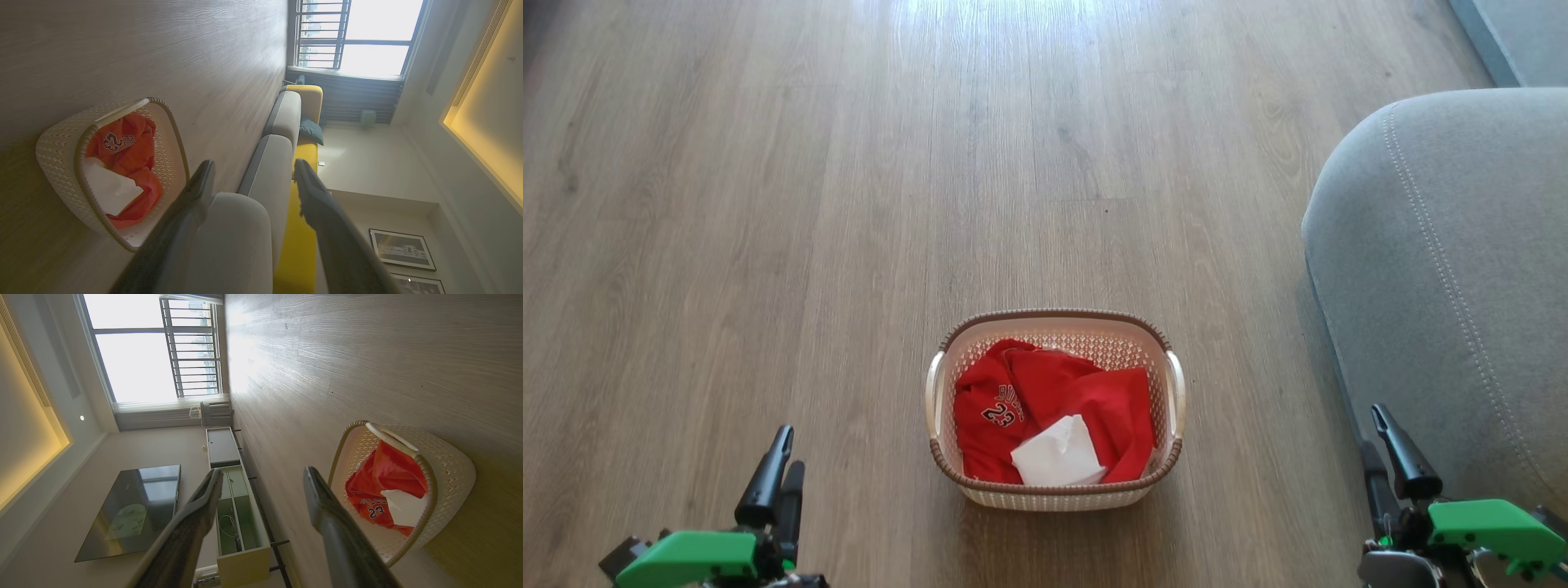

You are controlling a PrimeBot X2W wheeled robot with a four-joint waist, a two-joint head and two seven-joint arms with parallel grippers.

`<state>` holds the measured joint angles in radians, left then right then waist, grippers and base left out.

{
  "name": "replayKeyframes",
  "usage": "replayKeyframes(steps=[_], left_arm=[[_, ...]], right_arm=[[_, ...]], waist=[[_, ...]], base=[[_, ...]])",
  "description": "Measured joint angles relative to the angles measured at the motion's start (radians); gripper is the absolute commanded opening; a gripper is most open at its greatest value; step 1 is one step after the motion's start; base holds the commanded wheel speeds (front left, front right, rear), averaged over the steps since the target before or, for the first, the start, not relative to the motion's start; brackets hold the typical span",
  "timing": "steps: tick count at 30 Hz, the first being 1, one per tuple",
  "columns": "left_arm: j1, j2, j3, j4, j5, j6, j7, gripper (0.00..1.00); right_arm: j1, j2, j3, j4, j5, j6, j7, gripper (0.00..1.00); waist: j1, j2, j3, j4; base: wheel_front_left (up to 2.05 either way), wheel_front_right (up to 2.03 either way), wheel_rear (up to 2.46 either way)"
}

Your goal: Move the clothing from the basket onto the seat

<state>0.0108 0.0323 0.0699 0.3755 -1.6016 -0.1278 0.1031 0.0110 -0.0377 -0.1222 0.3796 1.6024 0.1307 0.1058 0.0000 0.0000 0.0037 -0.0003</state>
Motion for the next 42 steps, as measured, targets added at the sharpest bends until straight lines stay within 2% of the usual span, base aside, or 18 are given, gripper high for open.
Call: replayKeyframes(steps=[7, 18, 32, 42], left_arm=[[-0.025, 0.001, -0.004, 0.001, 0.009, 0.0, -0.018, 1.0], [-0.072, 0.012, -0.025, 0.02, 0.095, 0.0, -0.053, 1.0], [-0.107, 0.028, -0.044, 0.03, 0.259, 0.0, -0.089, 1.0], [-0.13, 0.038, -0.061, 0.044, 0.436, -0.001, -0.118, 1.0]], right_arm=[[-0.024, -0.001, 0.012, 0.0, -0.013, 0.0, -0.011, 1.0], [-0.075, -0.017, 0.054, 0.018, -0.091, 0.0, -0.053, 1.0], [-0.128, -0.031, 0.078, 0.038, -0.246, 0.0, -0.092, 1.0], [-0.167, -0.044, 0.117, 0.056, -0.396, 0.0, -0.118, 1.0]], waist=[[0.0, 0.0, 0.001, 0.0], [0.0, 0.0, 0.003, -0.001], [0.0, 0.0, 0.006, -0.002], [0.0, 0.0, 0.009, -0.005]], base=[[0.0, 0.0, 0.0], [0.0, 0.0, 0.0], [0.0, 0.0, 0.0], [0.0, 0.0, 0.0]])
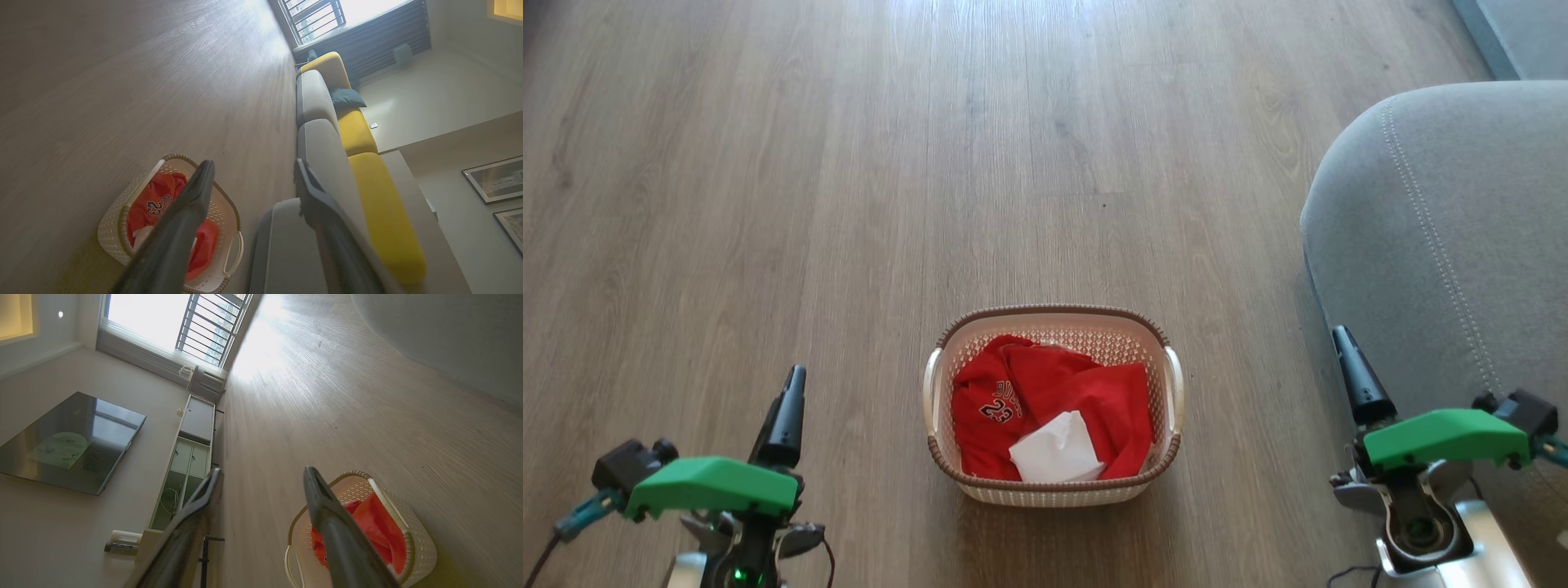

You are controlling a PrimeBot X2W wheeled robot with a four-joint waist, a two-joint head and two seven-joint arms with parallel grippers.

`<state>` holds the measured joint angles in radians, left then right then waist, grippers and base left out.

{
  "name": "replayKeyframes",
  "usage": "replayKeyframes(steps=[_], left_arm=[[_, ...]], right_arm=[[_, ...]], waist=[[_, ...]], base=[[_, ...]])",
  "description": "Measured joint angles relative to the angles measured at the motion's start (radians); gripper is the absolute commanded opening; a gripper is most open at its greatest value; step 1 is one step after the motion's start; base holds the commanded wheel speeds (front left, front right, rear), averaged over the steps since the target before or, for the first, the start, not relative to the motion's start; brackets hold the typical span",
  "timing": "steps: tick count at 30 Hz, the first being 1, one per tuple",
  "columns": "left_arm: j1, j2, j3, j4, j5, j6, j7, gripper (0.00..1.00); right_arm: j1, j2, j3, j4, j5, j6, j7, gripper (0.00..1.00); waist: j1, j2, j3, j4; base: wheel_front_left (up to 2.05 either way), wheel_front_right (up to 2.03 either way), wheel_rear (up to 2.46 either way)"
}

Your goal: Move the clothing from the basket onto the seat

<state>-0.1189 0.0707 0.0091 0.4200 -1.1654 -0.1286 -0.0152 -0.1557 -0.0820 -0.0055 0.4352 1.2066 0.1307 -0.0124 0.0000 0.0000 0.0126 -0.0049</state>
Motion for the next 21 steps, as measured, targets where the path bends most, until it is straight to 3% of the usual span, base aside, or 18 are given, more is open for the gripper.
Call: replayKeyframes(steps=[21], left_arm=[[-0.051, 0.004, 0.001, 0.02, 0.357, 0.001, -0.058, 1.0]], right_arm=[[-0.082, -0.019, 0.063, 0.039, -0.285, 0.0, -0.062, 1.0]], waist=[[0.0, 0.0, 0.004, -0.004]], base=[[0.0, 0.0, 0.0]])
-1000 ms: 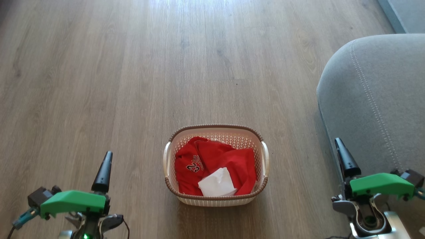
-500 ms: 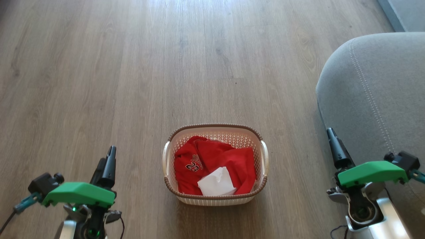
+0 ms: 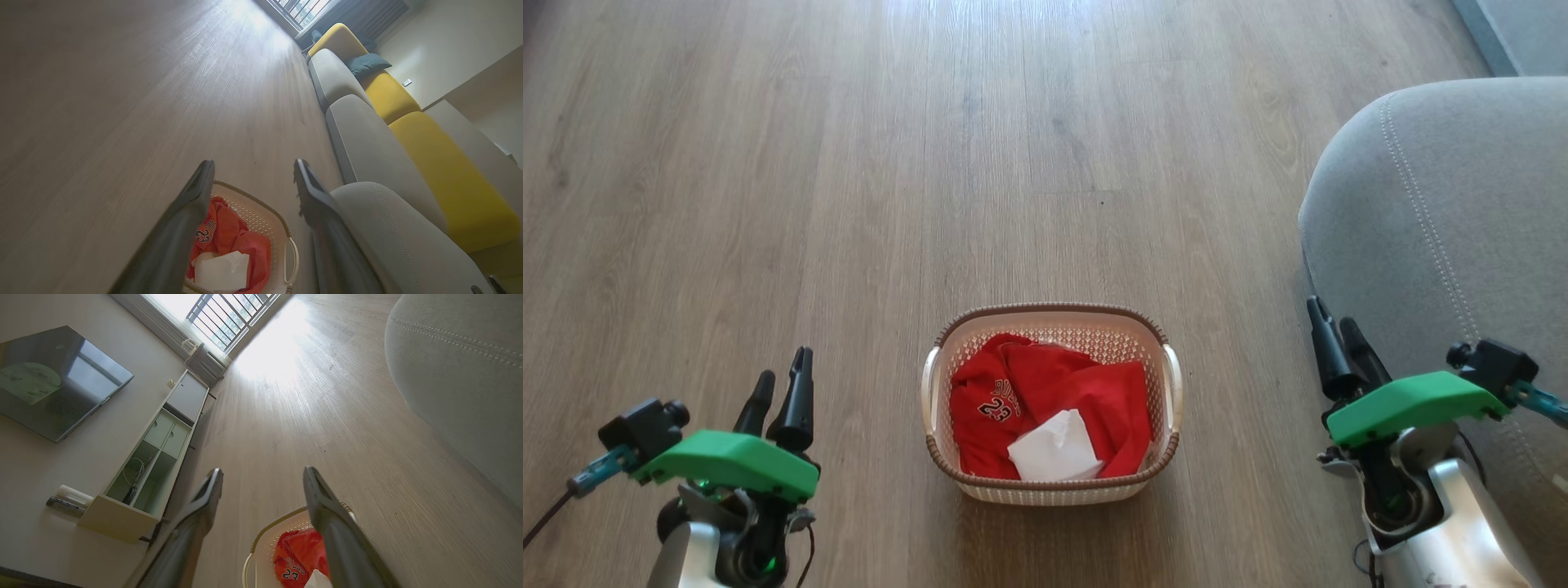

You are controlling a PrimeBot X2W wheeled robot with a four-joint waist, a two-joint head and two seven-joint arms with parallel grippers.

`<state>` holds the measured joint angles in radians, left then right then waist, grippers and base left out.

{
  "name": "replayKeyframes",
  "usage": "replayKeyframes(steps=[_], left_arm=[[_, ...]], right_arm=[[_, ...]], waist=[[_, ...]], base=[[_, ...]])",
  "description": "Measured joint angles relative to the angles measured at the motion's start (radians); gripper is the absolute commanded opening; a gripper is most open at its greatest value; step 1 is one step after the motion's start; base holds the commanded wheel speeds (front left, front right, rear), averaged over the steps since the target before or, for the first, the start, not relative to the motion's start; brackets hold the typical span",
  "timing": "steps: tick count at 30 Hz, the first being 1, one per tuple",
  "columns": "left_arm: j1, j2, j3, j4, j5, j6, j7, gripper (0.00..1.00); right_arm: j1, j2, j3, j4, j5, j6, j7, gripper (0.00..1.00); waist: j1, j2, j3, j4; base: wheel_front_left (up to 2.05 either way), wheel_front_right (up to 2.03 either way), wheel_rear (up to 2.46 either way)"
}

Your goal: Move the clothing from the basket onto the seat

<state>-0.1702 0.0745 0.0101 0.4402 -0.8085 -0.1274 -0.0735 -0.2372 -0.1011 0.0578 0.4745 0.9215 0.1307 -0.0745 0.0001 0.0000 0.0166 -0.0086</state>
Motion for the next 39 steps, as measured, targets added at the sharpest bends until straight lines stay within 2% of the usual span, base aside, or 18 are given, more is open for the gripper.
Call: replayKeyframes(steps=[14, 39], left_arm=[[-0.038, 0.015, -0.008, 0.028, 0.192, 0.022, -0.042, 1.0], [-0.094, 0.031, -0.008, 0.055, 0.488, 0.06, -0.113, 1.0]], right_arm=[[-0.07, -0.018, 0.043, 0.073, -0.171, 0.0, -0.038, 1.0], [-0.167, -0.026, 0.054, 0.146, -0.503, 0.0, -0.112, 1.0]], waist=[[0.0, 0.0, 0.005, -0.004], [0.0, 0.0, 0.011, -0.005]], base=[[0.0, 0.0, 0.0], [0.0, 0.0, 0.0]])
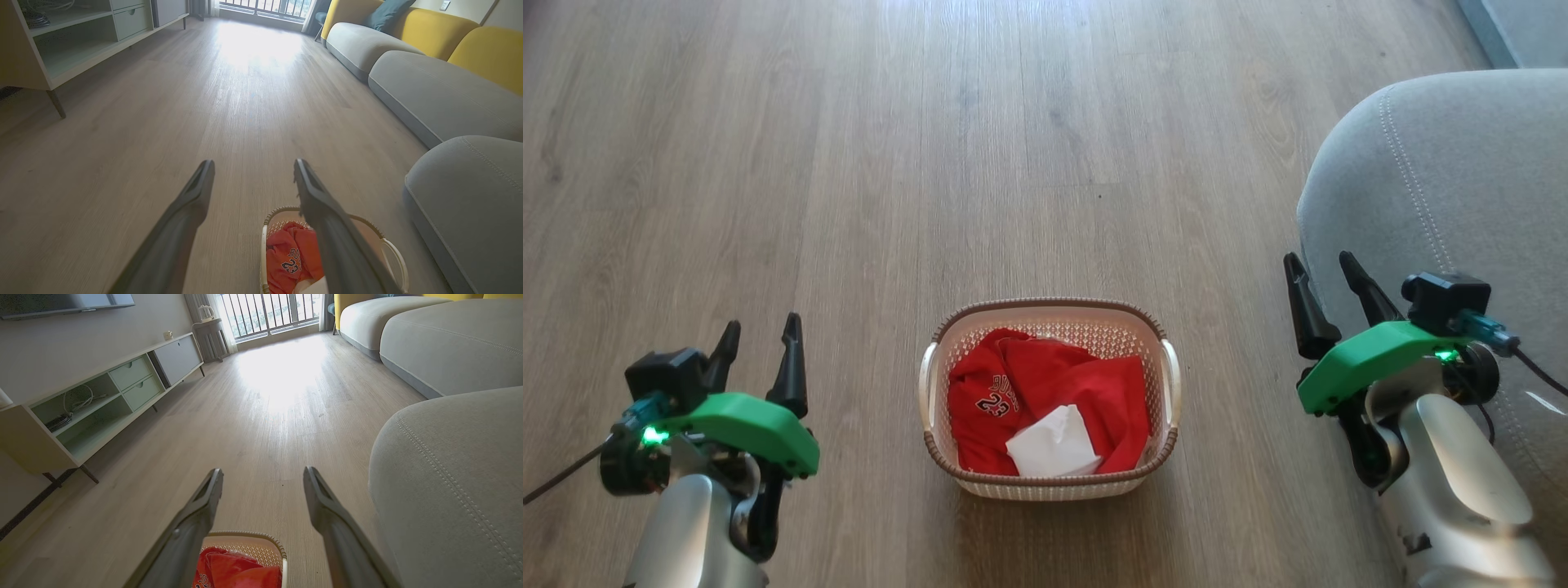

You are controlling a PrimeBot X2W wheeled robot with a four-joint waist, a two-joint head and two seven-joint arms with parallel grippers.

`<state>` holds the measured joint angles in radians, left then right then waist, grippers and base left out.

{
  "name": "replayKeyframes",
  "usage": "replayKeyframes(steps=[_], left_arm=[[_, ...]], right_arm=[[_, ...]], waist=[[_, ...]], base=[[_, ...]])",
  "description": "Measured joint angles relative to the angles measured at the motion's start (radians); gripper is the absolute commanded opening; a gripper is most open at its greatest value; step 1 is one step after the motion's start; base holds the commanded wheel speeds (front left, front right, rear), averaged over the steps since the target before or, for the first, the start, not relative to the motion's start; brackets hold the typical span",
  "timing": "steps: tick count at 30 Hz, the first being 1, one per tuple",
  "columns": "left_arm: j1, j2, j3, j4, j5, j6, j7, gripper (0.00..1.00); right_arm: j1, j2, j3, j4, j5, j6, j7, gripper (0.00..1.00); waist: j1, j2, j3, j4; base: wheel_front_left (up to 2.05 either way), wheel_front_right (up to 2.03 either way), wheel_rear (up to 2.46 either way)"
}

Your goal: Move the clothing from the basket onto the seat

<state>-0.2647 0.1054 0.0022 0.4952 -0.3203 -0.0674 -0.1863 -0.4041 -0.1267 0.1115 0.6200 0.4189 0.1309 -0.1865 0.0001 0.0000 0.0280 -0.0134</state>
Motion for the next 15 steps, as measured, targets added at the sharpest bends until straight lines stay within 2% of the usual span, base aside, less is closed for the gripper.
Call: replayKeyframes(steps=[15], left_arm=[[-0.03, -0.007, 0.049, -0.003, 0.168, 0.0, -0.044, 1.0]], right_arm=[[-0.061, 0.0, -0.023, 0.029, -0.198, 0.0, -0.039, 1.0]], waist=[[0.0, 0.0, 0.004, 0.0]], base=[[0.0, 0.0, 0.0]])
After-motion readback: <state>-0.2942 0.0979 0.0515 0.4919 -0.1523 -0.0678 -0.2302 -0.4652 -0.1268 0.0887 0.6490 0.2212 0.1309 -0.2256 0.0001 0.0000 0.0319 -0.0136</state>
